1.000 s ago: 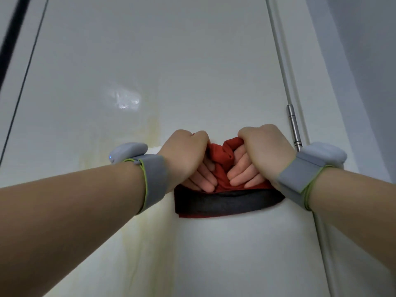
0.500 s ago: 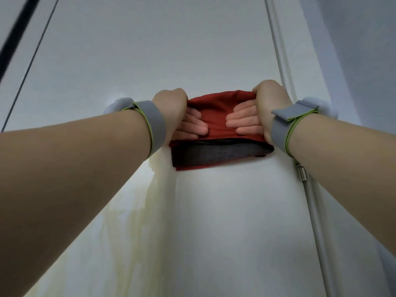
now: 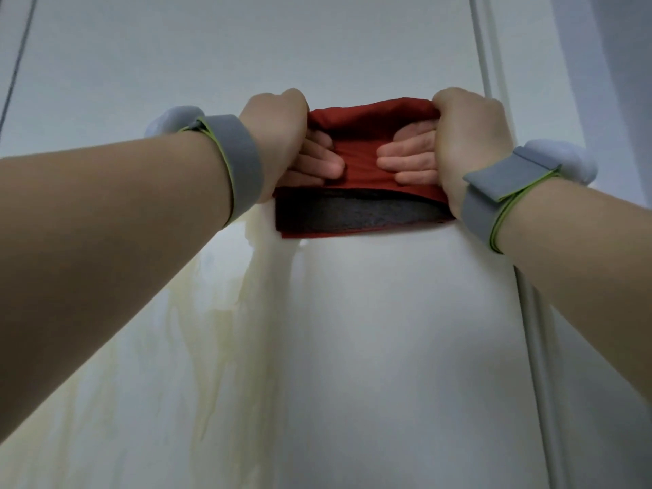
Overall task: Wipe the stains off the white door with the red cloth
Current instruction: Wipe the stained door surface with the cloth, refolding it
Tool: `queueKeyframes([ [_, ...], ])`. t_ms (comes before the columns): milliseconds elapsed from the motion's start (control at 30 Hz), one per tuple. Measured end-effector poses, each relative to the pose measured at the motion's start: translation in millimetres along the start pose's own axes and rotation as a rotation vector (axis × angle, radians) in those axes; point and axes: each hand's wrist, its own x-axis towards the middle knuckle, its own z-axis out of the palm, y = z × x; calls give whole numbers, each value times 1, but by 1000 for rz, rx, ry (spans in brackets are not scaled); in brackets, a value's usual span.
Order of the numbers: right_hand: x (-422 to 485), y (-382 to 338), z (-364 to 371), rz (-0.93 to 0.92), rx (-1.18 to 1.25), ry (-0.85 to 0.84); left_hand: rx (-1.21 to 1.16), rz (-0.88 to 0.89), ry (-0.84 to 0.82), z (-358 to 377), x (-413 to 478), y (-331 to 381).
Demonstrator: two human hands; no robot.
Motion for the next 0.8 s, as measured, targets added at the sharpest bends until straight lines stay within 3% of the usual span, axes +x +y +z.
queueKeyframes([
  [200, -24, 19, 10, 61, -55, -45, 49, -3, -21, 3, -18, -18],
  [367, -44, 40, 22, 68, -17, 91, 78, 12, -37, 5, -31, -36],
  [467, -52, 56, 32, -52, 28, 257, 97, 14, -46, 6, -38, -44],
  [600, -68, 67, 38, 69, -12, 187, 110, 10, -58, 9, -53, -57],
  [700, -78, 84, 42, -56, -33, 291, 103, -1, -61, 12, -68, -72],
  [800, -89, 98, 43, 94, -47, 250, 106, -14, -78, 15, -84, -87],
])
